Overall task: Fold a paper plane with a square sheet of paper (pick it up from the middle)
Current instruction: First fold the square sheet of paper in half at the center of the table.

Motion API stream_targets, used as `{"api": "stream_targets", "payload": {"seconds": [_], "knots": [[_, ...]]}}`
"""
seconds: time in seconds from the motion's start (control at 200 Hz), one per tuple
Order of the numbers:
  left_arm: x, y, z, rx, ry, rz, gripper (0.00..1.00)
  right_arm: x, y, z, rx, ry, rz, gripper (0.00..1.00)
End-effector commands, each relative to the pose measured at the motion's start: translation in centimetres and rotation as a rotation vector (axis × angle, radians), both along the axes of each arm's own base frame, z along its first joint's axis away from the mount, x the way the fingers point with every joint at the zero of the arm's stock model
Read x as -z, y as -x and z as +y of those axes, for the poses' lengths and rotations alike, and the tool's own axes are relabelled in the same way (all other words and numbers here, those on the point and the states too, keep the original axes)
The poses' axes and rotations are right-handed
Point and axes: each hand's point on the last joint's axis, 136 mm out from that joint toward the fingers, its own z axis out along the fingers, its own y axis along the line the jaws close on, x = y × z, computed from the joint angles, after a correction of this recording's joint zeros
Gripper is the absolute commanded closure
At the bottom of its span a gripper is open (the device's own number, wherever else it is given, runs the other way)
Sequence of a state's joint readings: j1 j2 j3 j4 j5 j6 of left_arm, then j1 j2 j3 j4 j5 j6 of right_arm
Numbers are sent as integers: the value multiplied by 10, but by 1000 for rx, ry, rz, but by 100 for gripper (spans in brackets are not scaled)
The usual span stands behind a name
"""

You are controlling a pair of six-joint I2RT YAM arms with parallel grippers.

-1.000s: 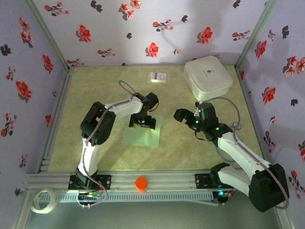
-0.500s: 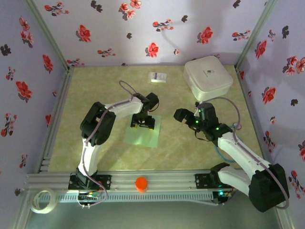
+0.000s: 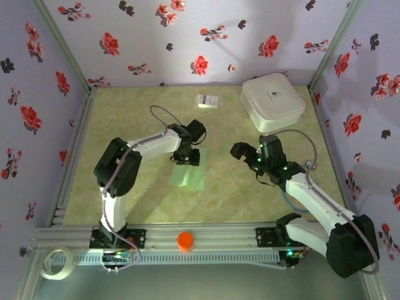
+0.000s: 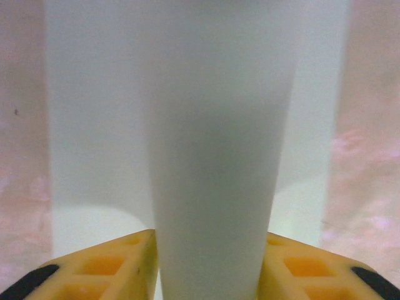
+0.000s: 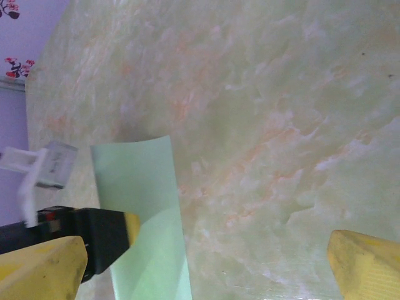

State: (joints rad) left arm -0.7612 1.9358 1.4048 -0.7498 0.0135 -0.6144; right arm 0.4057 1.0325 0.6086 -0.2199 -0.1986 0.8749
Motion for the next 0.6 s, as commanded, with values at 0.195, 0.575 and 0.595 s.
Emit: {"api": "stream_targets", "payload": {"seconds": [0.195,0.575,0.595], "knots": [[-60,-2,-53,32,409,-22,60,-7,-2,-28,148,58,-19,1],[-97,8,-89,-3,818,104,59,-27,1,-33,175,-14,-151,1],[-95,8,-89,-10,831,106,59,-28,1,-31,166,-25,-155,1]]}}
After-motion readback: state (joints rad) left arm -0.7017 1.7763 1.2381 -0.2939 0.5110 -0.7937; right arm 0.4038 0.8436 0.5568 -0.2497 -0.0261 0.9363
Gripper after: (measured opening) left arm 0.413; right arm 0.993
